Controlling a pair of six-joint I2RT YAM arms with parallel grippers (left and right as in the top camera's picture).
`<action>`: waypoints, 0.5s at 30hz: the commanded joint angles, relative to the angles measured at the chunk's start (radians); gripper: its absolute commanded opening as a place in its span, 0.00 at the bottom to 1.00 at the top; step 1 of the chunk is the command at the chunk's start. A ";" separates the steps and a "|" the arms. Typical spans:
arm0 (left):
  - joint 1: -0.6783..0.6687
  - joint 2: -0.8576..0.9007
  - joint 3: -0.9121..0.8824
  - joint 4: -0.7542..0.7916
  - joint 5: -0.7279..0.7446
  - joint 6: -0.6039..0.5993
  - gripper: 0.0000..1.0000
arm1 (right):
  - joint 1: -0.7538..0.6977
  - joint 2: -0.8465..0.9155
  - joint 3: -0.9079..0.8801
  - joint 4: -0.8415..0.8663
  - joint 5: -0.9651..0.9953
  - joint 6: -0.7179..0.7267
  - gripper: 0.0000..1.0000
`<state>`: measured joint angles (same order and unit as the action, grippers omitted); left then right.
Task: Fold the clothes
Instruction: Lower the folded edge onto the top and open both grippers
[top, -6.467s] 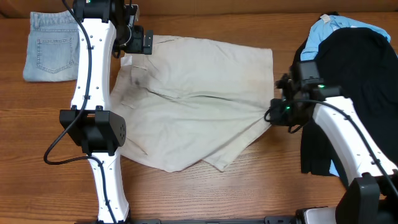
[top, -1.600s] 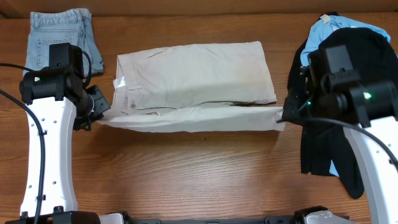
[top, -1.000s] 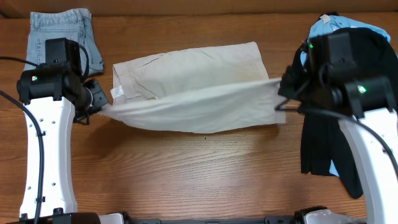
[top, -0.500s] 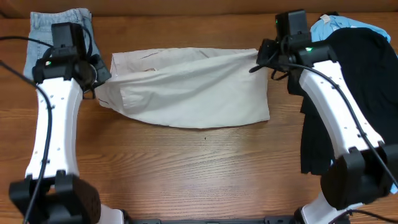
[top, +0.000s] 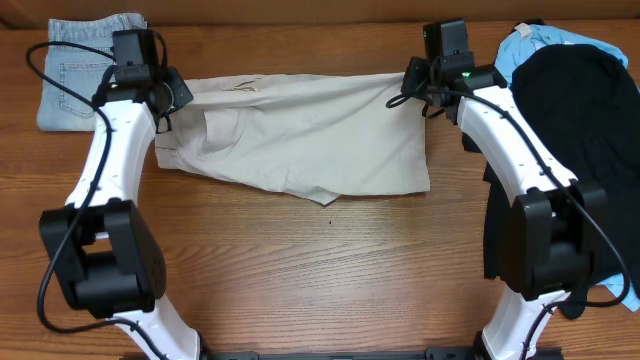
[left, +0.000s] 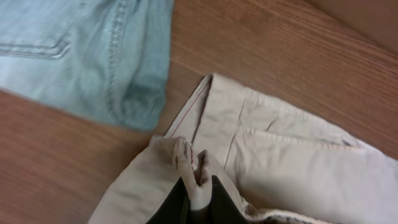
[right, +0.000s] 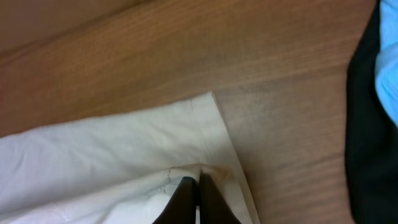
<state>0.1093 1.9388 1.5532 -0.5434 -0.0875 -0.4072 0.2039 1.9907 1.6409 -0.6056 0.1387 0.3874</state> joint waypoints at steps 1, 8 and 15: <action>-0.008 0.043 0.018 0.044 -0.050 0.026 0.11 | -0.014 0.026 0.022 0.048 0.063 -0.002 0.04; -0.017 0.066 0.018 0.129 -0.051 0.026 0.09 | -0.014 0.065 0.022 0.196 0.063 -0.002 0.04; -0.019 0.066 0.018 0.152 -0.043 0.026 1.00 | -0.014 0.080 0.022 0.264 0.063 -0.003 0.61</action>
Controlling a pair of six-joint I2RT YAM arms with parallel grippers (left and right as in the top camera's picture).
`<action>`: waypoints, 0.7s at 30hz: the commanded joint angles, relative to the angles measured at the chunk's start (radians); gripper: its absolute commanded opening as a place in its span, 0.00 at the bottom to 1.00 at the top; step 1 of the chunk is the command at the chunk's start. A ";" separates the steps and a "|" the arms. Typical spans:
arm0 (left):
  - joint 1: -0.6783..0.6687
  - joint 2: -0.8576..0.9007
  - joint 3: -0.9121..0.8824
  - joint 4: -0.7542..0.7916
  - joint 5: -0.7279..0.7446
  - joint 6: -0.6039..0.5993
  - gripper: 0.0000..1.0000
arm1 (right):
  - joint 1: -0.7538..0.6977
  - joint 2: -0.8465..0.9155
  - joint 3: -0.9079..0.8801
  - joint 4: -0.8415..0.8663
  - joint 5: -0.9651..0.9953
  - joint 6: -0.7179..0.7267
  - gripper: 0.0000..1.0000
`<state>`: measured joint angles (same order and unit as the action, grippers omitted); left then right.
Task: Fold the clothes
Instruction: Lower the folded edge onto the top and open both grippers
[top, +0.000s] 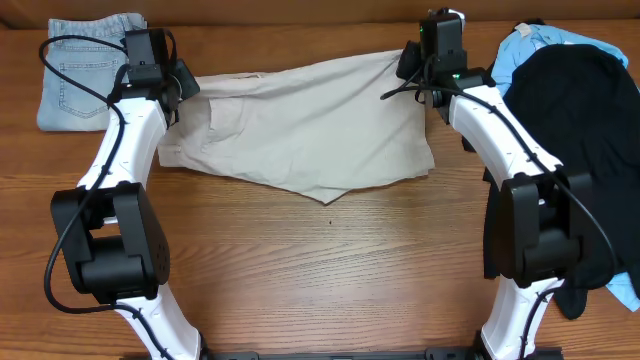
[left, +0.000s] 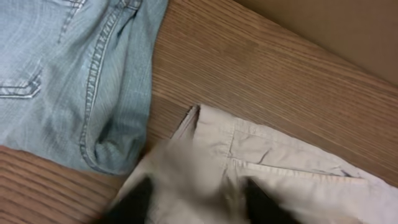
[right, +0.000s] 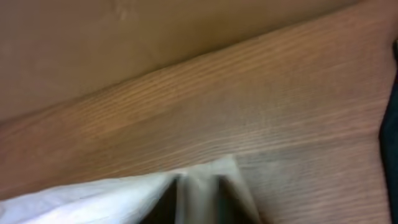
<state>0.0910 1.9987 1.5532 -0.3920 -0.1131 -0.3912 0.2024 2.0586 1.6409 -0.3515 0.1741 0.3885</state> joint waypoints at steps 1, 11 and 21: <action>-0.001 0.006 0.018 -0.007 -0.017 0.010 1.00 | -0.013 0.012 0.022 0.005 0.027 -0.004 0.85; 0.000 -0.058 0.072 -0.301 0.011 0.094 1.00 | -0.013 -0.045 0.023 -0.283 0.010 -0.005 1.00; 0.000 -0.108 0.119 -0.679 0.091 0.186 1.00 | -0.013 -0.048 -0.022 -0.660 -0.082 -0.005 0.95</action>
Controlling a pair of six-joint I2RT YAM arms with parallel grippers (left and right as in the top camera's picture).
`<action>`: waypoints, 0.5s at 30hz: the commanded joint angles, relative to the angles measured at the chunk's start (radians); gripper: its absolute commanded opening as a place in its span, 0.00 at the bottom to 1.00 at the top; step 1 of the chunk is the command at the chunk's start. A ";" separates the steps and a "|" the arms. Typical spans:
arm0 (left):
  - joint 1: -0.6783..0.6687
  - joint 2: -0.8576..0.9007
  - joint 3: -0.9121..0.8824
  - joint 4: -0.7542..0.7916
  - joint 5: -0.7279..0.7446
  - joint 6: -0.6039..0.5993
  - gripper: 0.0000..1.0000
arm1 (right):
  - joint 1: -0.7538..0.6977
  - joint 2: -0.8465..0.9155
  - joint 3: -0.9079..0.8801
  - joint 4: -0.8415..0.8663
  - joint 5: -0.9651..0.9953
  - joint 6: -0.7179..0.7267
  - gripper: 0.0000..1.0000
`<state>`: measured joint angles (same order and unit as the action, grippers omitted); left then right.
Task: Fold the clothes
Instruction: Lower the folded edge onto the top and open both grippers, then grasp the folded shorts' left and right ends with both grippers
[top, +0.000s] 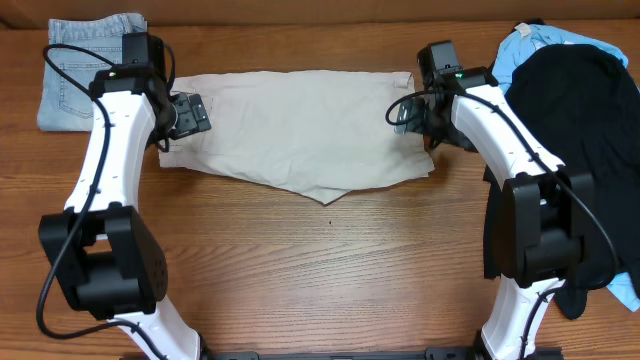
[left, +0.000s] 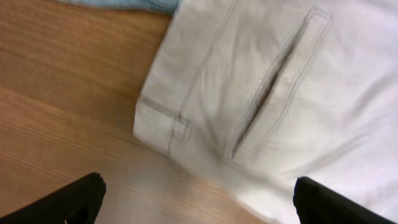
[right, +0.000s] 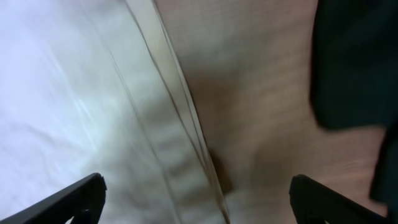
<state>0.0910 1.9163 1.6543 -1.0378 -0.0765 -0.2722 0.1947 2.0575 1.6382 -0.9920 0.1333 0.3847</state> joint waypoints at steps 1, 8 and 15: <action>0.000 -0.026 0.016 -0.050 0.057 0.067 1.00 | -0.005 -0.047 -0.029 -0.029 -0.053 -0.001 0.93; 0.000 -0.026 0.016 -0.088 0.063 0.066 1.00 | -0.002 -0.047 -0.143 -0.002 -0.151 -0.001 0.79; 0.000 -0.026 0.016 -0.089 0.070 0.066 1.00 | 0.004 -0.047 -0.230 0.048 -0.180 0.000 0.45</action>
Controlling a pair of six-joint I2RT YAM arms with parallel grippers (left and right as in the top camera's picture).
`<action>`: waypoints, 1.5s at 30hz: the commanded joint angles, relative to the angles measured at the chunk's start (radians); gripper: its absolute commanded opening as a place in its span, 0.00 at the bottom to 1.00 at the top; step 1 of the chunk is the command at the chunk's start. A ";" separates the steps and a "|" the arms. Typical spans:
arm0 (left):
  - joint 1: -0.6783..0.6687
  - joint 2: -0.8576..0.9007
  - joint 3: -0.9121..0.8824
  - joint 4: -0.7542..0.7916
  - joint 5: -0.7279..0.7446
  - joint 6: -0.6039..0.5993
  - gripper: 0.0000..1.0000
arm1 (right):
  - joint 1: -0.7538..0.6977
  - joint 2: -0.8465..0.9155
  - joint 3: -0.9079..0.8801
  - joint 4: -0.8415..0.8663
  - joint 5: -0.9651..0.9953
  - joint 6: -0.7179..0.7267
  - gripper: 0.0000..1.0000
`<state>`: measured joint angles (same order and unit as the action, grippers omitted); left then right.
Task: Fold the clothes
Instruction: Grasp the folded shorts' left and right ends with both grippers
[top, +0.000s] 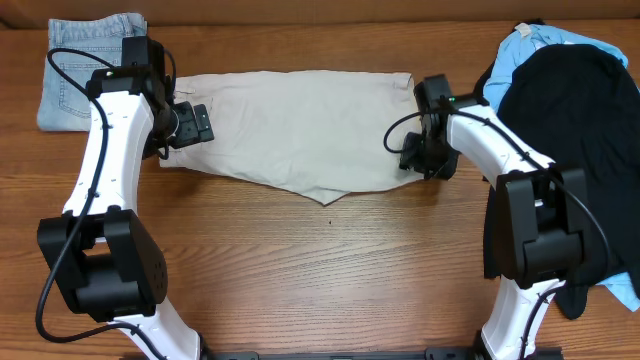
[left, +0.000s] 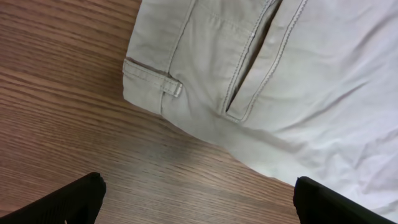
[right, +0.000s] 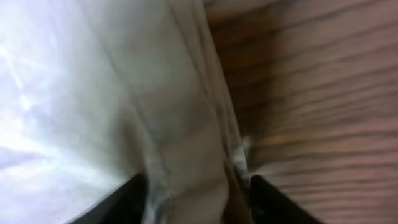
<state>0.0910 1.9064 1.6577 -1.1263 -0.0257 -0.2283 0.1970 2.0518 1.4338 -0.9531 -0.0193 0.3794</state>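
A beige pair of trousers (top: 300, 125) lies spread flat across the far half of the table. My left gripper (top: 190, 125) hovers over its left, waistband end and is wide open. In the left wrist view the left gripper (left: 198, 202) has bare wood between its fingers, with the pocket and belt loop of the trousers (left: 280, 74) just beyond. My right gripper (top: 412, 163) is at the near right corner. The blurred right wrist view shows the right gripper (right: 199, 199) open, its fingers either side of the trousers' hem (right: 186, 124).
Folded blue jeans (top: 85, 70) lie at the far left corner. A black garment (top: 565, 110) over a light blue one (top: 545, 45) is heaped at the right edge. Bare wooden table (top: 330, 270) lies in front of the trousers.
My right gripper has moved from the right edge down to the near right corner, and its fingers stand closer together, astride the hem. My left gripper shifted slightly nearer, still wide open.
Both grippers were shut on the far corners of the trousers' lifted upper layer. Then they were at the table's far edge with their fingers parting. Later the trousers lay flat and both grippers were open beside them; now the right one straddles the near right hem.
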 joint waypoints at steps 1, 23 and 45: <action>0.000 -0.016 0.013 -0.001 0.019 0.023 1.00 | 0.002 -0.041 -0.027 0.008 -0.028 0.006 0.38; -0.002 -0.016 0.013 -0.056 0.102 0.088 1.00 | -0.097 -0.293 -0.025 -0.363 0.017 -0.042 0.15; -0.021 0.116 0.013 0.222 0.105 0.391 1.00 | -0.101 -0.321 -0.027 -0.029 -0.057 -0.145 0.77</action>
<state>0.0631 1.9793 1.6577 -0.9245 0.0719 0.0875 0.0986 1.7077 1.4124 -1.0004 -0.0620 0.2581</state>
